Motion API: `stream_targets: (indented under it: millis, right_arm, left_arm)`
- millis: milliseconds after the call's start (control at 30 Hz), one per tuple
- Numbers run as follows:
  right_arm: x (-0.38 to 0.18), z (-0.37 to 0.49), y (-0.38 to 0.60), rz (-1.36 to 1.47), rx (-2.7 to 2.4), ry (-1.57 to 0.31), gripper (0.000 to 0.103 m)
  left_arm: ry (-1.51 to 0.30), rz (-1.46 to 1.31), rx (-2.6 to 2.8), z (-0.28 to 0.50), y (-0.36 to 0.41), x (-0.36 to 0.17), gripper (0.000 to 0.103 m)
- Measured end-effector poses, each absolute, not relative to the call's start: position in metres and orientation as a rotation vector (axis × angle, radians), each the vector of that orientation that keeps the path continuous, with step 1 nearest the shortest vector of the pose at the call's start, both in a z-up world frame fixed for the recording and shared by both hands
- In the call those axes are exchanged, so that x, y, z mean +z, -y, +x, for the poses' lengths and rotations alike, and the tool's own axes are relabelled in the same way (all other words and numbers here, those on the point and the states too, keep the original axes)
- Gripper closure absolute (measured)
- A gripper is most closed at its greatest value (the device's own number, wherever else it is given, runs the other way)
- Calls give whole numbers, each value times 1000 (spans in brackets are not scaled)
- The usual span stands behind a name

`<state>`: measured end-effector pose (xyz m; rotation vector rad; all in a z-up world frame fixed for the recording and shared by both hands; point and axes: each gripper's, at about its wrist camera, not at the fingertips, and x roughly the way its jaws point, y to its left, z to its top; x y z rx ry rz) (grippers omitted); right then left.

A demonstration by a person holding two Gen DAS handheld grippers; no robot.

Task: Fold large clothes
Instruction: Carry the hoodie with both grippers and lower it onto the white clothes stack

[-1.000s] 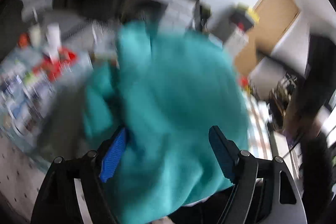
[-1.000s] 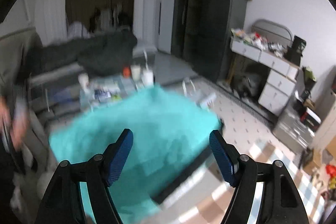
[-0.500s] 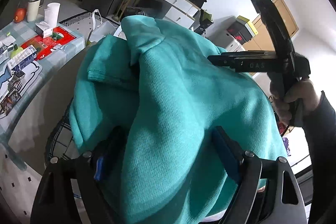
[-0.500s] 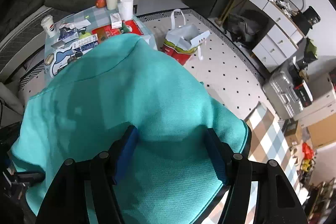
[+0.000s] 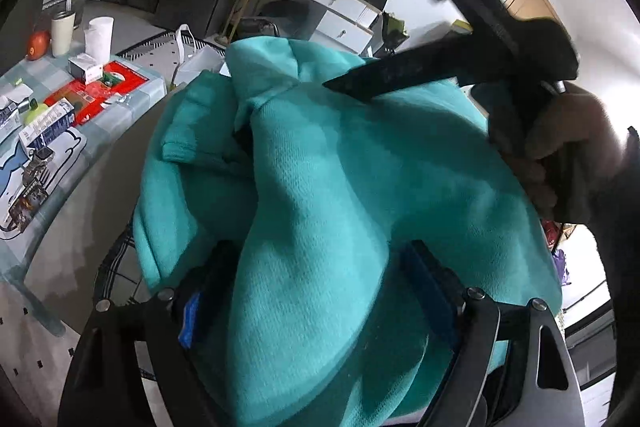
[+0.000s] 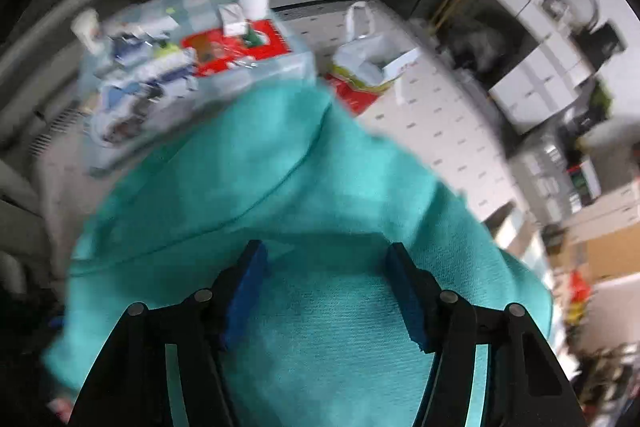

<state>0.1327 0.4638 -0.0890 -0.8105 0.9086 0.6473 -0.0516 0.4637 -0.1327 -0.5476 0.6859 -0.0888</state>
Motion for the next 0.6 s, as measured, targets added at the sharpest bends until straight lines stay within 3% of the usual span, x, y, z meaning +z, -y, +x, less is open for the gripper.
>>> stream_targets:
  millis: [167,367,600]
  right_arm:
    - [-49,114,-430,-734,687,-816,42]
    - [-19,53,-334,-455,917,-792,41]
    - [-85,-18,-303,-744,854,-645,41]
  left_arm:
    - [-691,-522,-53,-54,-461,-121,21]
    - [-690,-461,19,-64,-450,-102,21]
    - [-804,-412,135,-40,-441,-132,19]
